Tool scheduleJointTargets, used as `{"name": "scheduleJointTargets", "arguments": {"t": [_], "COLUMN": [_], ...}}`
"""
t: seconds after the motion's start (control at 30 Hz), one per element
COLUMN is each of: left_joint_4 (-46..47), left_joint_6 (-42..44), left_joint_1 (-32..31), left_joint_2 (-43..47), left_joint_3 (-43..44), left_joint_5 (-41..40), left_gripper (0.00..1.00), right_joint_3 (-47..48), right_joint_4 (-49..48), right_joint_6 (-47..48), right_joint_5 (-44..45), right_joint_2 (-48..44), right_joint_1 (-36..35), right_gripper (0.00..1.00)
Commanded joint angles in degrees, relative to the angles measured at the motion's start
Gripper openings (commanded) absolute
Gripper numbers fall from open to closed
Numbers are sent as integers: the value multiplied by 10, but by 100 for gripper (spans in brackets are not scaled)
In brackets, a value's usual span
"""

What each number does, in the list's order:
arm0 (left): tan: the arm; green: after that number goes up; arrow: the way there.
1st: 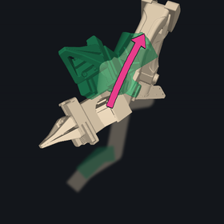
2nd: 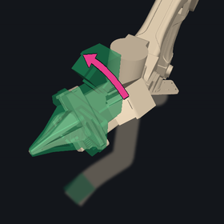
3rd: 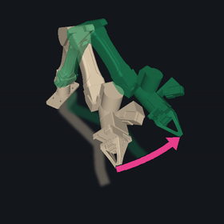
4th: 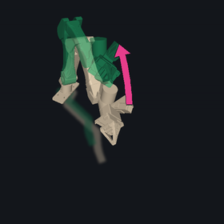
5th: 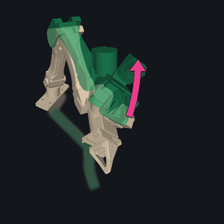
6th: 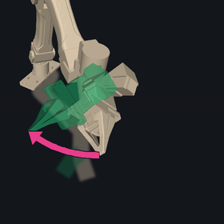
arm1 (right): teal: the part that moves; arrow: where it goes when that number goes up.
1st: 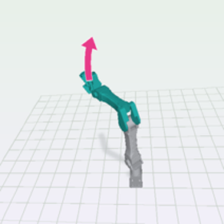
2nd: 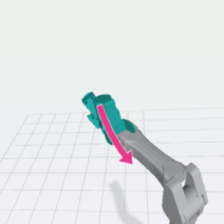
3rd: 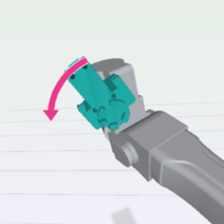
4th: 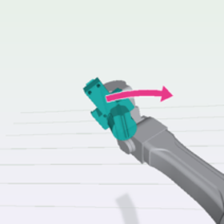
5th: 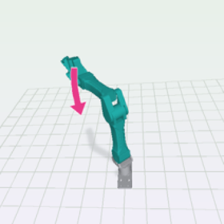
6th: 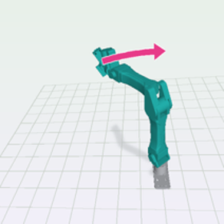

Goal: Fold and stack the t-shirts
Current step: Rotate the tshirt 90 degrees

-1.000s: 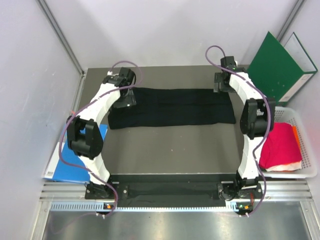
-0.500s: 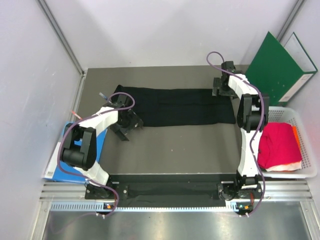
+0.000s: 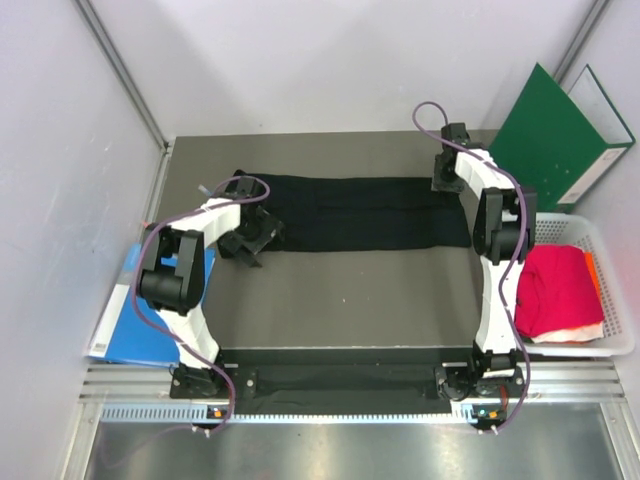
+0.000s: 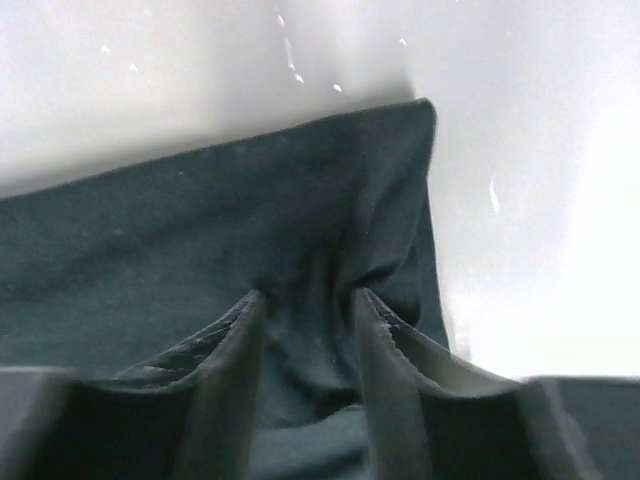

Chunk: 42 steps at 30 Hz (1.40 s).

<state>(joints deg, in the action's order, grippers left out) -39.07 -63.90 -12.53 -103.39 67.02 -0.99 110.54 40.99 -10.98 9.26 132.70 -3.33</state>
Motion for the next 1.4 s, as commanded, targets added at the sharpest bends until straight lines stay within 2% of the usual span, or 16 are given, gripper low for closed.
{"name": "scheduleJointTargets", "arguments": {"t": [0.0,0.03,0.13,0.3,0.53,0.77,0.9,1.0,1.07,1.1,1.13,1.2,1.23,1.3,1.33,1.37], "left_joint_4": [9,-4,-27,-46,-68,-91,-62,-22,-16,-15,-4,30,43,73,82,87], "left_joint_6": [-12,-4,11,25,63,111,124,116,112,118,125,146,152,169,171,172], "left_joint_1": [16,18,18,18,18,18,22,36,48,50,51,52,52,52,52,52], "left_joint_2": [-58,-77,-116,-174,-278,-383,-440,-467,-468,-452,-438,-383,-362,-295,-274,-252], "left_joint_3": [46,73,134,220,367,530,622,661,668,652,633,561,534,457,432,408], "left_joint_5": [-51,-66,-83,-91,-87,-76,-53,7,42,47,49,57,60,71,77,80], "left_gripper": [98,98,98,98,98,98,98,98,98,98,98,98,98,98,98,98], "right_joint_3": [-52,-62,-124,-186,-293,-349,-382,-407,-415,-422,-422,-414,-407,-379,-367,-355], "right_joint_4": [2,2,1,22,40,69,83,105,118,118,122,128,131,141,144,150], "right_joint_6": [-10,-11,-12,-25,-40,-41,-48,-45,-44,-43,-40,-40,-37,-33,-30,-28], "right_joint_5": [-6,-7,-3,-1,-20,-46,-78,-134,-162,-166,-170,-164,-160,-158,-157,-157], "right_joint_2": [20,14,-17,-63,-123,-171,-198,-206,-215,-222,-229,-256,-265,-292,-300,-313], "right_joint_1": [6,6,6,5,3,-11,-22,-31,-33,-34,-34,-34,-33,-34,-34,-33], "right_gripper": [26,18,8,4,3,4,5,7,14,27,46,63,76,88,97,100]}}
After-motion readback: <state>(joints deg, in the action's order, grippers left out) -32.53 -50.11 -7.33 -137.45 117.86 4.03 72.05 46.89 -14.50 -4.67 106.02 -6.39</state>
